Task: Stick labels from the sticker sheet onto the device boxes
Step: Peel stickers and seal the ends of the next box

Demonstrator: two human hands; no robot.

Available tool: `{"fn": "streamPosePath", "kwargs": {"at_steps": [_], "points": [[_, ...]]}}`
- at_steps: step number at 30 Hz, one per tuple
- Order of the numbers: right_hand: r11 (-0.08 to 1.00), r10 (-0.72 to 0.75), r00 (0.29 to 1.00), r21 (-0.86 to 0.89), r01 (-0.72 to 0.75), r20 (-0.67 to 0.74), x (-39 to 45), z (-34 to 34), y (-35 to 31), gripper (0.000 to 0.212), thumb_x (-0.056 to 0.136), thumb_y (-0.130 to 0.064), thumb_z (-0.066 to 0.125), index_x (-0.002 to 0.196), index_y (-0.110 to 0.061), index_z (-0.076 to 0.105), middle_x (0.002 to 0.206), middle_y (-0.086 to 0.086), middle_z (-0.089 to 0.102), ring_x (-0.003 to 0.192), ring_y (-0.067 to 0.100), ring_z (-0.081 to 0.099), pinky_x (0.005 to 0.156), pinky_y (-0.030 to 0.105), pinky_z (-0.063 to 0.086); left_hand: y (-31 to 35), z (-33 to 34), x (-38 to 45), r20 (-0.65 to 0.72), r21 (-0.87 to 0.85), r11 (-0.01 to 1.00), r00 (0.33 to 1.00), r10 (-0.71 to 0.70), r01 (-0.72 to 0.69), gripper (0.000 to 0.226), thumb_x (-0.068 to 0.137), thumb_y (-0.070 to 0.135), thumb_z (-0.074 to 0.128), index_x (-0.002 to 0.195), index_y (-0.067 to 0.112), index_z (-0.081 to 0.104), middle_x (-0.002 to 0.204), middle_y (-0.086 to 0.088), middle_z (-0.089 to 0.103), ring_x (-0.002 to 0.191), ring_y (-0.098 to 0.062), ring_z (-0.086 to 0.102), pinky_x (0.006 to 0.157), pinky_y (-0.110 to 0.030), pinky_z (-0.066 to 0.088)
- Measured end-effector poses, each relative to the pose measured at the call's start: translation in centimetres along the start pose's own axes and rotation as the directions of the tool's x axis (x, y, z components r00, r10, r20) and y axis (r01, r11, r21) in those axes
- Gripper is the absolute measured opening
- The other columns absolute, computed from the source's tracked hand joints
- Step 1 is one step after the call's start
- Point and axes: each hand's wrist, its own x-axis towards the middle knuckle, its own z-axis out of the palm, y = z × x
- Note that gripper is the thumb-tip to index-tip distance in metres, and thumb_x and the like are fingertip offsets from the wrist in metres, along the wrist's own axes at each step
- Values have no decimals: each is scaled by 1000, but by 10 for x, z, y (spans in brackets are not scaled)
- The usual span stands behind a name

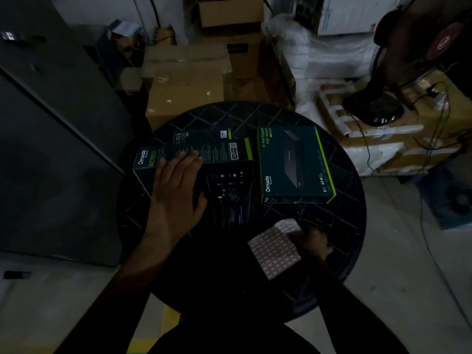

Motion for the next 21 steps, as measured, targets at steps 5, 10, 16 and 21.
{"fn": "streamPosePath", "kwargs": {"at_steps": [5,10,16,21], "points": [[921,-301,952,244,303,-44,-11,-31,-37,23,77,-29,85,81,-26,63,74,-4,68,81,22,72,70,26,48,9,-7,9,113,2,1000,994,13,-13,63,78,44,65,139,36,50,146,-13,41,139,-38,29,115,-65,10],[670,-621,758,369,645,-197,-60,-100,-92,18,82,-24,82,90,-31,68,83,-9,75,71,10,72,69,38,61,19,-10,19,129,-142,986,989,-72,91,35,76,64,57,105,47,64,141,-6,36,136,-33,20,110,-68,17],[485,-823,566,456,746,-52,-116,-165,-143,24,78,-11,85,96,-21,73,92,-4,75,84,17,73,73,42,61,9,-26,24,251,-543,778,945,-209,316,29,76,70,47,82,49,67,137,23,37,130,0,14,116,-57,17],[469,-847,531,527,709,41,-122,-156,-165,35,76,-4,85,106,-15,70,98,0,76,86,18,75,75,39,62,3,-36,20,352,-628,694,924,-150,352,15,90,54,56,83,47,68,142,27,41,138,6,13,119,-53,2]]}}
